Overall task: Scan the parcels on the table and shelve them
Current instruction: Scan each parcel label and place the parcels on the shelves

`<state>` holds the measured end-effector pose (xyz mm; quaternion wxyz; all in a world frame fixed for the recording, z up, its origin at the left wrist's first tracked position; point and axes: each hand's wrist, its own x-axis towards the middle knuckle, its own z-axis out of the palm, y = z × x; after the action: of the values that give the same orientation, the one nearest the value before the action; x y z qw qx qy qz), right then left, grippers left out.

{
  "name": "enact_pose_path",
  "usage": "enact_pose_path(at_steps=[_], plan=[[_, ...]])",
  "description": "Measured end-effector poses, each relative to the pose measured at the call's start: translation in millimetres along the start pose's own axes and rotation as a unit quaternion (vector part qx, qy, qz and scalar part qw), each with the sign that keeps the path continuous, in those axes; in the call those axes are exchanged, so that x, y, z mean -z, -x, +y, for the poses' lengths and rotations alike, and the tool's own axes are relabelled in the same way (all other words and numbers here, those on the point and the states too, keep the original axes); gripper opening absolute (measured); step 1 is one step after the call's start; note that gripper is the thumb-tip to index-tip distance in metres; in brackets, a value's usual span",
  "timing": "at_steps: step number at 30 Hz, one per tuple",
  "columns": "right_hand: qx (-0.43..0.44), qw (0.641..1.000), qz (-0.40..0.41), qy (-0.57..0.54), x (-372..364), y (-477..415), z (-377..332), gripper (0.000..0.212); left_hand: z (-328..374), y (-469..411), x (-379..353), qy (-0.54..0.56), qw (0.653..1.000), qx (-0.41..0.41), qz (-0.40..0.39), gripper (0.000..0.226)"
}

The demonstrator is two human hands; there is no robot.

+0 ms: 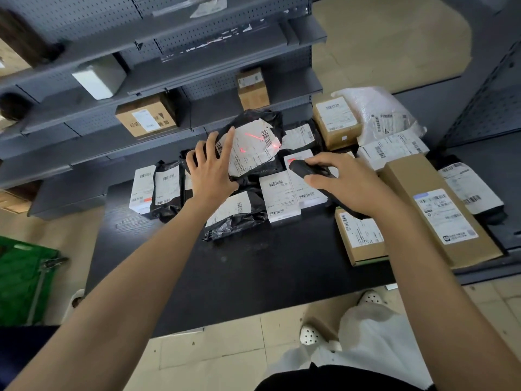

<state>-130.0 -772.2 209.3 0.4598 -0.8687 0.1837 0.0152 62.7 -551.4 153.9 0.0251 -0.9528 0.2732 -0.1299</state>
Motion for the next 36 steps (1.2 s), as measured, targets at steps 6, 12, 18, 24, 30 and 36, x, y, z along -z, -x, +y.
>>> enact_pose_path(at_steps=[6,12,18,24,30,36], plan=[[-0.008,1.000,-0.008,0.002,4.7,9.2,10.0,0.041,11.2,8.7,-9.2,-0.001,1.000,0.008,-0.020,0.121],[-0.017,1.000,-0.013,0.005,12.3,18.5,13.7,0.043,13.8,15.6,-12.8,0.011,0.999,0.025,-0.037,0.122],[-0.011,1.000,-0.006,0.010,19.4,23.3,17.1,0.042,16.6,16.9,-15.8,0.029,0.997,0.040,-0.052,0.120],[-0.045,0.999,-0.017,0.013,18.3,31.3,29.6,0.041,26.5,20.3,-29.3,0.050,0.994,0.053,-0.078,0.122],[-0.079,0.997,-0.018,0.010,10.6,38.6,46.1,0.044,34.7,30.1,-52.5,0.074,0.989,0.057,-0.119,0.126],[-0.099,0.995,-0.022,0.012,5.7,44.0,59.6,0.047,49.4,35.8,-65.5,0.088,0.986,0.044,-0.136,0.126]])
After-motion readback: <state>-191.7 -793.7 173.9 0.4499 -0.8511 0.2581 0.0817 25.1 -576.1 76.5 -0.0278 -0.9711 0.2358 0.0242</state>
